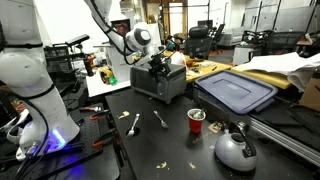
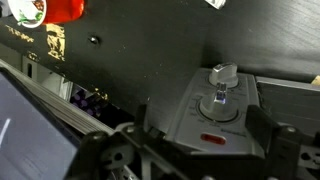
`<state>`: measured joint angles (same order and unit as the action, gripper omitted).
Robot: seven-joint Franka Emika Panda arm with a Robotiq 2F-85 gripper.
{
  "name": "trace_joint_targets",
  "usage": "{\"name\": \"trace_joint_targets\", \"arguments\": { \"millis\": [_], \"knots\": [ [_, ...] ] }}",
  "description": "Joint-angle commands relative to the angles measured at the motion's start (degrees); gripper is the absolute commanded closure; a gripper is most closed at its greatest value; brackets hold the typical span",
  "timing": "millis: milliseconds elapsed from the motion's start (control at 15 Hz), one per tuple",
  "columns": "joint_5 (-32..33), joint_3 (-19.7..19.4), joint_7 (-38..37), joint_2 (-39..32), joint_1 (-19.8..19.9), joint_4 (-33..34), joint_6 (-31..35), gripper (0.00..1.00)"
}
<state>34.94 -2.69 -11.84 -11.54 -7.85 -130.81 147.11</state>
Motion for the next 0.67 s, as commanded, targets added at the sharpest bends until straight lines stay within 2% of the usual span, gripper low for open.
{"name": "trace_joint_targets", "arguments": {
  "millis": [0,67,133,333,600],
  "knots": [
    [-3.7,1.5,2.9,2.3,1.1,-1.8,-1.1,0.00],
    [-5.4,1.9,3.9,2.3,1.4,-2.0,-1.2,0.25],
    [-6.7,2.0,4.6,2.4,1.4,-2.0,-1.4,0.26],
    [-9.8,2.3,6.6,2.4,1.4,-1.9,-2.6,0.49],
    [-10.2,2.1,6.9,2.0,1.3,-1.3,-4.6,0.80]
  ]
}}
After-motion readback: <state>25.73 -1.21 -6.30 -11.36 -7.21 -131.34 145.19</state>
